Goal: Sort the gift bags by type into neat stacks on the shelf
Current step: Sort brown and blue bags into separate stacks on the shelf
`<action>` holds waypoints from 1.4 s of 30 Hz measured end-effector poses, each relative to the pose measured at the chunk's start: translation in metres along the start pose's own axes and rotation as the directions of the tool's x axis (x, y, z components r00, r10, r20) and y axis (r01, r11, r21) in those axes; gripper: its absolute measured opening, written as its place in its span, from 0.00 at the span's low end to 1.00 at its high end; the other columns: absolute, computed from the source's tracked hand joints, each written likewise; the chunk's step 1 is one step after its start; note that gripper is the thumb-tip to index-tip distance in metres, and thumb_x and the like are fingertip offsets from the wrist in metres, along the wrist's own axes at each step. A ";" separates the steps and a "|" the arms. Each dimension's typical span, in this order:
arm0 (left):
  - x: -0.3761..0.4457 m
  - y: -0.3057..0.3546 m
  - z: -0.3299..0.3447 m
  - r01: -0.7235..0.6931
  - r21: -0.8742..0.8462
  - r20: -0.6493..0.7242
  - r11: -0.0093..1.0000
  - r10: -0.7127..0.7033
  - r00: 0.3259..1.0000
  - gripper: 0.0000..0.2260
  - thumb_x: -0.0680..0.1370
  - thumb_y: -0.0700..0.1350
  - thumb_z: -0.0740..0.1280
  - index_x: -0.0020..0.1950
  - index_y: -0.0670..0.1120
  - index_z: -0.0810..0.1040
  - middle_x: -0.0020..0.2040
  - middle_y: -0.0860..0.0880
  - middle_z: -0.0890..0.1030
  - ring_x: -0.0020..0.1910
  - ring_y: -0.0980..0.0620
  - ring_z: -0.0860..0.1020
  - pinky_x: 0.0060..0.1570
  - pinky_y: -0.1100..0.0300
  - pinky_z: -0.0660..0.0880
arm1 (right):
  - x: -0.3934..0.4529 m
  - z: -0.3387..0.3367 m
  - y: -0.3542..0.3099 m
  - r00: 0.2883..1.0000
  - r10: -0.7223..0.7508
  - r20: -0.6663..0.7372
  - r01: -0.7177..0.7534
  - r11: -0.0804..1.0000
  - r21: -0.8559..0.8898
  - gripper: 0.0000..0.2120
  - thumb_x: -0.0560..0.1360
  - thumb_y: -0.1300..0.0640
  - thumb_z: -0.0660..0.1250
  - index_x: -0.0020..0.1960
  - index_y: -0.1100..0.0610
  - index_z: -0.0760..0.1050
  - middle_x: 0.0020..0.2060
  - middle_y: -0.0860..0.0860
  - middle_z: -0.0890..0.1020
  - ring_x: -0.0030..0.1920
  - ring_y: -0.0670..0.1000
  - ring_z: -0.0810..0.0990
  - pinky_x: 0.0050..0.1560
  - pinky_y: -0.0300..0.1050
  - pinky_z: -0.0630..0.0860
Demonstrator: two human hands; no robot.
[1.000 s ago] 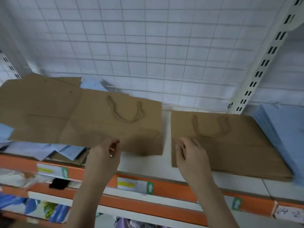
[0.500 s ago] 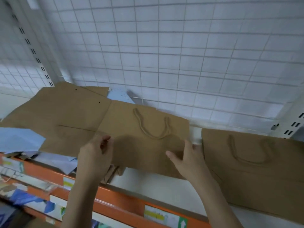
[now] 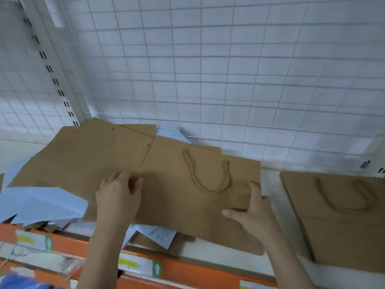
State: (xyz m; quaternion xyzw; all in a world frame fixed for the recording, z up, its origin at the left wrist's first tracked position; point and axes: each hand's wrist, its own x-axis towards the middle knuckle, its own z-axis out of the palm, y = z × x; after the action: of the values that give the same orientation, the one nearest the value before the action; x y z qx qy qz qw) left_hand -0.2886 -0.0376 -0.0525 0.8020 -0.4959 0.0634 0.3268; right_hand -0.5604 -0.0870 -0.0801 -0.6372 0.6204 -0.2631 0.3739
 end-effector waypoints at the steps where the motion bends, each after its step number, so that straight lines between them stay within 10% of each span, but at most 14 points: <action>1: 0.004 -0.005 -0.004 0.036 0.038 0.025 0.999 -0.037 0.999 0.10 0.76 0.48 0.65 0.51 0.43 0.79 0.50 0.41 0.79 0.50 0.37 0.73 0.51 0.46 0.70 | -0.003 0.005 -0.001 1.000 0.000 -0.015 0.000 1.000 0.012 0.49 0.65 0.47 0.76 0.74 0.45 0.47 0.65 0.55 0.61 0.52 0.51 0.69 0.50 0.42 0.67; 9: 0.015 -0.034 -0.030 0.284 0.032 0.175 0.958 -0.285 0.942 0.30 0.72 0.56 0.68 0.62 0.34 0.67 0.60 0.35 0.70 0.60 0.36 0.68 0.53 0.46 0.68 | -0.025 0.028 -0.004 0.978 0.086 -0.188 -0.074 0.995 0.071 0.53 0.62 0.47 0.78 0.75 0.49 0.48 0.66 0.57 0.64 0.63 0.57 0.68 0.58 0.49 0.68; 18: 0.015 -0.051 -0.040 0.150 -0.371 0.248 0.916 -0.058 0.967 0.14 0.77 0.48 0.63 0.47 0.36 0.68 0.36 0.47 0.71 0.40 0.44 0.70 0.34 0.54 0.63 | -0.048 0.040 -0.011 0.959 0.047 -0.280 -0.040 0.999 0.031 0.45 0.64 0.45 0.75 0.74 0.48 0.54 0.65 0.56 0.67 0.63 0.56 0.69 0.58 0.49 0.68; 27: -0.002 -0.038 -0.068 0.025 -0.720 0.020 0.693 -0.014 1.000 0.04 0.78 0.43 0.62 0.53 0.49 0.72 0.44 0.61 0.76 0.42 0.68 0.75 0.41 0.70 0.69 | -0.056 0.001 -0.027 0.867 -0.155 -0.473 0.234 0.966 0.111 0.34 0.69 0.49 0.72 0.71 0.47 0.63 0.65 0.45 0.69 0.60 0.41 0.67 0.60 0.41 0.64; 42: -0.090 0.158 0.029 0.280 -0.837 0.363 0.470 0.094 0.927 0.09 0.79 0.46 0.61 0.57 0.55 0.75 0.49 0.60 0.79 0.44 0.68 0.77 0.45 0.64 0.73 | -0.093 -0.182 0.107 0.791 -0.042 -0.610 -0.001 0.998 -0.069 0.30 0.70 0.49 0.71 0.70 0.50 0.65 0.63 0.55 0.73 0.63 0.58 0.71 0.60 0.53 0.67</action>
State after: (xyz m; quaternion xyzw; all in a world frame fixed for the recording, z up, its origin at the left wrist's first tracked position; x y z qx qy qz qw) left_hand -0.4726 -0.0330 -0.0410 0.5438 -0.4631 -0.3655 0.5968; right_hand -0.7776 -0.0173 -0.0478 -0.5369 0.7092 -0.4381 0.1296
